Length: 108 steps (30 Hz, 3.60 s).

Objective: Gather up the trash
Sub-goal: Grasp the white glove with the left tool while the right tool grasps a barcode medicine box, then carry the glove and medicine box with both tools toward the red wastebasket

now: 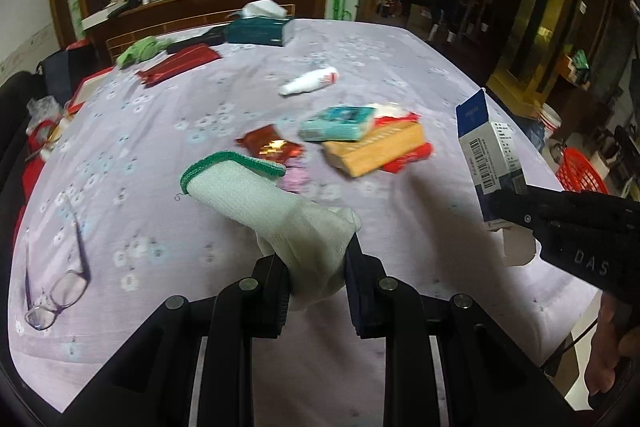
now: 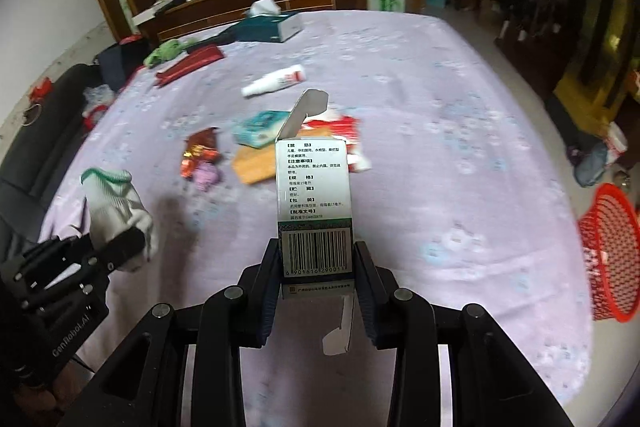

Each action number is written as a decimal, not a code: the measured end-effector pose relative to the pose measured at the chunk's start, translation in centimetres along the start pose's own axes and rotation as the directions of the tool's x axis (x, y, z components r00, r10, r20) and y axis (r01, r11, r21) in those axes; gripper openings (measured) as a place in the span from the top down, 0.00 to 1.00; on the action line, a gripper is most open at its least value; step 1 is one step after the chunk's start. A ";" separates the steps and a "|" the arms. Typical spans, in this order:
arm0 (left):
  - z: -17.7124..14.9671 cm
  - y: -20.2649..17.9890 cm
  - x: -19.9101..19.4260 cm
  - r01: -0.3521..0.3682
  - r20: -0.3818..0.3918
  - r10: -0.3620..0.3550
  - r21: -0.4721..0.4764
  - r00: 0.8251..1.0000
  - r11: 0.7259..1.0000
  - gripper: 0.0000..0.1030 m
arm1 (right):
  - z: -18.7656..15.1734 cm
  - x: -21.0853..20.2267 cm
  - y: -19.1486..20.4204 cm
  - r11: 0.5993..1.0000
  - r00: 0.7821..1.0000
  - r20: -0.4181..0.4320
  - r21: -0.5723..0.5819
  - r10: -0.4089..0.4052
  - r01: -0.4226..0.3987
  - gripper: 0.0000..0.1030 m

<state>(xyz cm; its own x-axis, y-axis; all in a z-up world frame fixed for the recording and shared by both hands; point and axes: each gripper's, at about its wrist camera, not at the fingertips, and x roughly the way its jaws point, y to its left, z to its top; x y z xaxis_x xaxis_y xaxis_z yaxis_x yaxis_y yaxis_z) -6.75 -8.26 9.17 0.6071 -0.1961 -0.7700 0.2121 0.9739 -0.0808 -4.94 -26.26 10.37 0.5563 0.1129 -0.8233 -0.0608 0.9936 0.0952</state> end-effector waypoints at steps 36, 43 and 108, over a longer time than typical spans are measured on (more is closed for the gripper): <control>2.2 -13.6 0.4 0.098 0.024 -0.104 0.189 0.994 0.977 0.78 | -2.2 -6.4 -10.5 0.987 0.988 0.064 0.077 -0.143 0.138 0.64; 2.6 -14.8 0.7 0.107 0.024 -0.114 0.206 0.993 0.973 0.78 | -2.3 -6.7 -11.6 0.986 0.987 0.066 0.087 -0.146 0.140 0.64; 6.8 -31.3 4.0 0.409 -0.127 -0.392 0.395 0.911 0.823 0.78 | -5.9 -12.1 -30.7 0.835 0.964 0.049 0.514 -0.261 0.200 0.64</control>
<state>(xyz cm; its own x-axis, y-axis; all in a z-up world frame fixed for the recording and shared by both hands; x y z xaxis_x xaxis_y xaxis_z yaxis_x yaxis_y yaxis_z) -5.71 -40.30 12.90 0.3726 -0.5458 -0.7505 0.7253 0.6758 -0.1313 -14.70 -58.13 14.16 0.5927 -0.1503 -0.7912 0.4859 0.8502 0.2025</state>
